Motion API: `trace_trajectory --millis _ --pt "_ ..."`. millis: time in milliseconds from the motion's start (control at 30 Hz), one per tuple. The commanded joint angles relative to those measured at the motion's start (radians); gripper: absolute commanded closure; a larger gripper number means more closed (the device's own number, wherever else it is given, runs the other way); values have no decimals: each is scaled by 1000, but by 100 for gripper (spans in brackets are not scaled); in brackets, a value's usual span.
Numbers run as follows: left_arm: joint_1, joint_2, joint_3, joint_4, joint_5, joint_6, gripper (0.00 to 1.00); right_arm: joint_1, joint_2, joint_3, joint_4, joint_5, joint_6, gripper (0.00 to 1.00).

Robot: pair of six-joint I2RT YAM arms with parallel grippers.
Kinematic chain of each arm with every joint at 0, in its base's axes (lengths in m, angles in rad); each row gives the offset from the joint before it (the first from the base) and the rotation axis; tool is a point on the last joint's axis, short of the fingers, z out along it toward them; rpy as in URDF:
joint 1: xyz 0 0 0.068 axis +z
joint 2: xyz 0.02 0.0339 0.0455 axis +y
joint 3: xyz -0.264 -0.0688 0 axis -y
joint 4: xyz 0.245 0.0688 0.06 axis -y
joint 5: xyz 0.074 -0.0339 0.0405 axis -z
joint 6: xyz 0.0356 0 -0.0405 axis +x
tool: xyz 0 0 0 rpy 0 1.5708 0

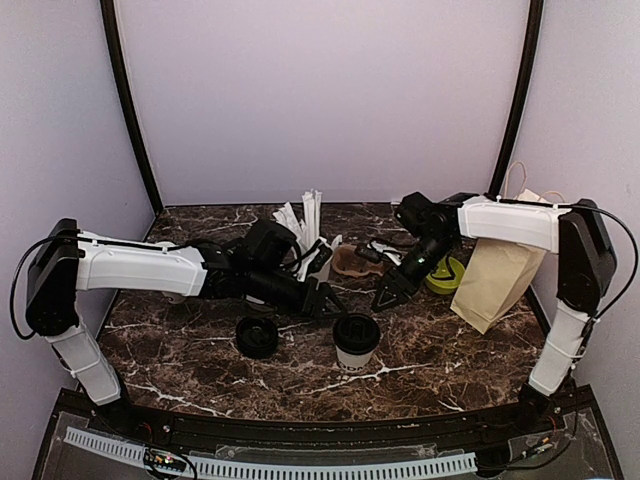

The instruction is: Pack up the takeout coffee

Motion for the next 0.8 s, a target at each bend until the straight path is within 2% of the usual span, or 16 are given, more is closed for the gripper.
trace_trajectory --millis 0,133,300,533,767 --pt "-4 -47 -12 -49 -40 6 47 -8 -1 15 21 19 13 49" --pt "-4 -71 -30 -51 -91 13 52 -10 -69 -40 23 -8 -5 48" --pt "-6 -50 -40 -57 -77 37 58 -7 -135 -140 -3 -37 -86 47" --pt "-7 -58 -66 -22 -82 55 55 47 -158 -224 -13 -169 -128 36" --pt "-8 -43 -41 22 -96 32 54 126 -110 -180 9 -158 -68 30"
